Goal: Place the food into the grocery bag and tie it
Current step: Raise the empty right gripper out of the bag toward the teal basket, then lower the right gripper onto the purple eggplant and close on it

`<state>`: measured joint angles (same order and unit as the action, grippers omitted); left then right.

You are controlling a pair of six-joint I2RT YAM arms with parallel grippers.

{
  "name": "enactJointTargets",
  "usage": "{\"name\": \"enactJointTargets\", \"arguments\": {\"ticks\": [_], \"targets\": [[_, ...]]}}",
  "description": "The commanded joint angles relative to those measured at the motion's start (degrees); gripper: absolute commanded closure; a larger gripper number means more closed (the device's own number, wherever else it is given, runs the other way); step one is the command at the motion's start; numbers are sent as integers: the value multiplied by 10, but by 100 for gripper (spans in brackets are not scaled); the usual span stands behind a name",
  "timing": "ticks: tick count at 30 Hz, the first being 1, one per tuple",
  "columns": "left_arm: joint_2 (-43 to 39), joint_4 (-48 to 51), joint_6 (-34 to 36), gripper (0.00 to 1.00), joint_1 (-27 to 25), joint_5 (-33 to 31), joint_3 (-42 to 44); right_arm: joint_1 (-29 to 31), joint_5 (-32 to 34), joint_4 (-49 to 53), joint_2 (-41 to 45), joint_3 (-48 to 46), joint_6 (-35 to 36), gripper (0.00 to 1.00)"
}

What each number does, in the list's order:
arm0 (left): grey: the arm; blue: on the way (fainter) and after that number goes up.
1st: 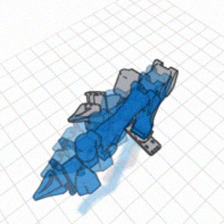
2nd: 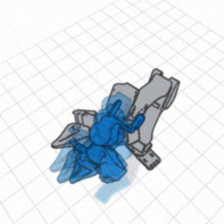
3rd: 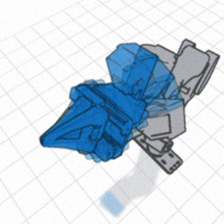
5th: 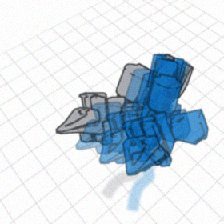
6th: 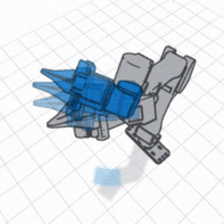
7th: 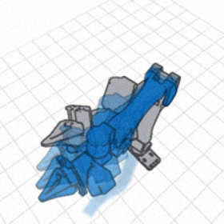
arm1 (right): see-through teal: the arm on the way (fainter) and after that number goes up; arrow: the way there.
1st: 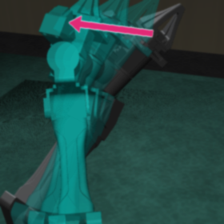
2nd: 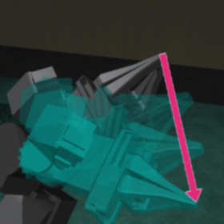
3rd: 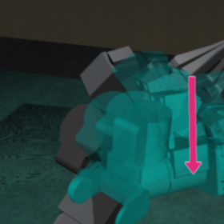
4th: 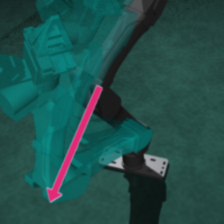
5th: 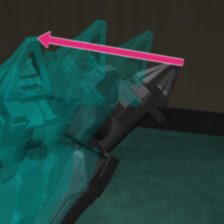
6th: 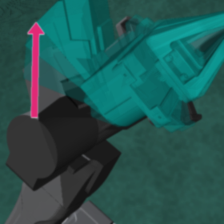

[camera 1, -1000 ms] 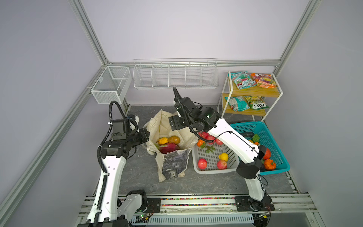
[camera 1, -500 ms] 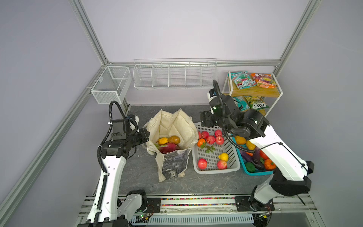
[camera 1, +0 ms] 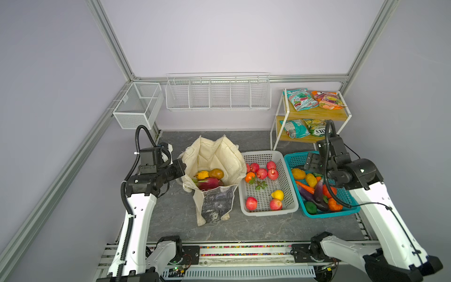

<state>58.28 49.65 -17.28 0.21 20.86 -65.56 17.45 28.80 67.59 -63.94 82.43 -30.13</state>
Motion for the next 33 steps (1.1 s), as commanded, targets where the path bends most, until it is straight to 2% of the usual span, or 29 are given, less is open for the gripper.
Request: {"name": "enactJointTargets", "arguments": {"ticks": [1,8,14,33], "targets": [[-9,-11,8,100,-3,8,3,-53,-55,23,-2,-44,-9,12],[-9,-11,8,100,-3,10,3,-151,-100,11,-22,-123,38,11],[-9,-10,8,100,-3,13,1,-196,-158,-9,-68,-170,66,0],[-8,-11,7,100,-3,15,-1,-240,-200,-98,-195,-224,83,27]]}}
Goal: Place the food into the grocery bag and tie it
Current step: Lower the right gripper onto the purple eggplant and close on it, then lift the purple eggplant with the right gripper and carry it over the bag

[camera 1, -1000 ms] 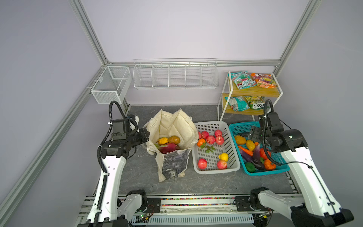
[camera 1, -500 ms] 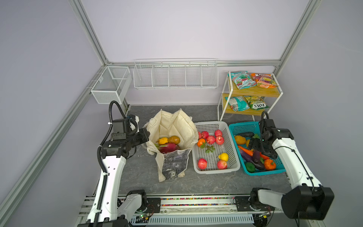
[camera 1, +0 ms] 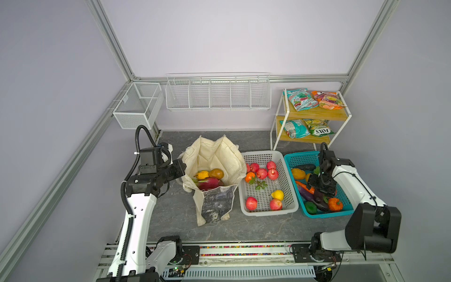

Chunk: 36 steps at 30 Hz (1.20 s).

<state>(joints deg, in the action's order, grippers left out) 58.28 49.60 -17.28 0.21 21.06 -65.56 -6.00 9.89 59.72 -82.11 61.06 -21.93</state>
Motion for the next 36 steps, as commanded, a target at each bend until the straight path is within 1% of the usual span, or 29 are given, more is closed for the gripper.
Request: {"name": "enactJointTargets", "arguments": {"ticks": [1,5,10,13,15,21,23,27,31,36], "targets": [[-8,-11,7,100,-3,13,-1,-7,-12,-21,-17,-12,1,28],[-9,-13,6,100,-3,13,2,-16,-12,-33,-31,-20,4,35],[-9,-17,3,100,-3,15,6,-28,-12,-44,-52,-30,5,39],[-8,-16,4,100,-3,13,4,-32,-17,-44,-61,-35,5,48],[-9,-15,3,100,-3,14,3,-34,-20,-66,-66,-36,4,52],[-8,-14,4,100,-3,11,4,-36,-20,-66,-64,-35,2,68],[-7,-15,3,100,-3,11,4,-36,-18,-63,-59,-34,1,71],[-7,-16,3,100,-3,10,5,-35,-21,-52,-41,-25,0,74],[-7,-17,4,100,-3,10,8,-28,-26,-14,-5,-3,-7,76],[-6,-16,5,100,-3,8,9,8,-19,44,45,63,-18,76]]}}
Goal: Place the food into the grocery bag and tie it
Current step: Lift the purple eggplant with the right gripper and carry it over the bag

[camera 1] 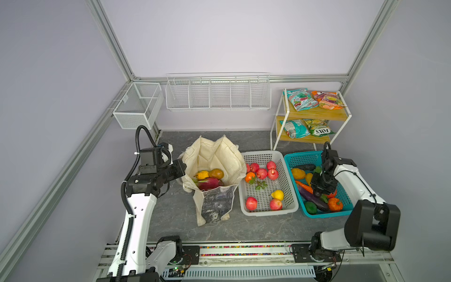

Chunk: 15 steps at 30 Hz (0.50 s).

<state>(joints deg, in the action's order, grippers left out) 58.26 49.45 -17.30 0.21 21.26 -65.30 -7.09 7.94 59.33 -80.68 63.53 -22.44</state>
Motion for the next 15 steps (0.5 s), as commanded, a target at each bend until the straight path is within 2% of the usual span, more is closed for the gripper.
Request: {"name": "enactJointTargets", "arguments": {"ticks": [1,8,12,15], "targets": [[-5,-14,5,100,-3,6,5,27,4,60,38,54,-16,76],[-1,-14,5,100,-3,6,3,117,10,136,71,197,-44,75],[4,-9,7,100,-3,8,-2,185,5,146,64,285,-65,74],[6,-7,8,100,-3,9,-5,265,-2,129,44,347,-79,73]]}}
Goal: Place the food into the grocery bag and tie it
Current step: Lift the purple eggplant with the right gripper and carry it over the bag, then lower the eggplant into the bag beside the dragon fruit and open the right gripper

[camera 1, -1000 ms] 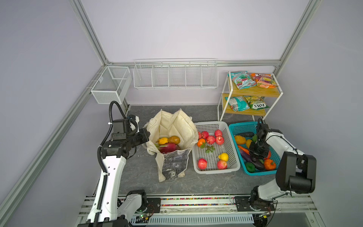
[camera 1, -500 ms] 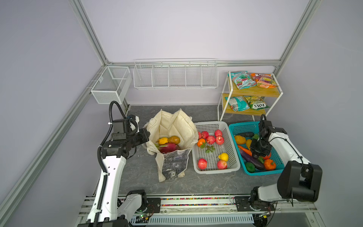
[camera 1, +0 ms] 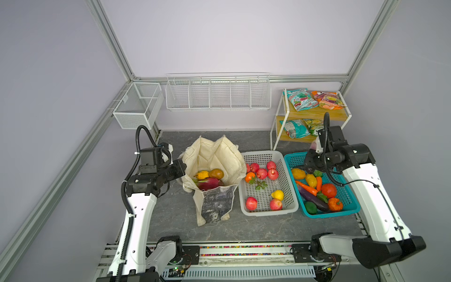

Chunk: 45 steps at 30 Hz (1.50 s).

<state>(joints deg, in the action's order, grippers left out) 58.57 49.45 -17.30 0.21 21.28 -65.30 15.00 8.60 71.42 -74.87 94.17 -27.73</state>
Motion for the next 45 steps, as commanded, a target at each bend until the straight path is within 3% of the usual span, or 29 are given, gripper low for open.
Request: {"name": "enactJointTargets", "arguments": {"ticks": [1,9,16,20,32,45], "targets": [[4,-7,8,100,-3,10,-6,67,-10,2,-24,59,-29,73],[2,-5,8,100,-3,8,-11,261,-1,-13,-212,270,-14,72],[-1,-6,7,100,-3,12,-10,349,-42,6,-415,480,3,72],[-6,-6,9,100,-3,11,-9,373,-82,1,-498,555,2,72],[-7,-16,2,100,-3,18,-4,406,-109,-41,-549,524,-4,72],[-3,-24,-4,100,-3,14,-10,446,-109,-49,-548,484,-7,72]]}}
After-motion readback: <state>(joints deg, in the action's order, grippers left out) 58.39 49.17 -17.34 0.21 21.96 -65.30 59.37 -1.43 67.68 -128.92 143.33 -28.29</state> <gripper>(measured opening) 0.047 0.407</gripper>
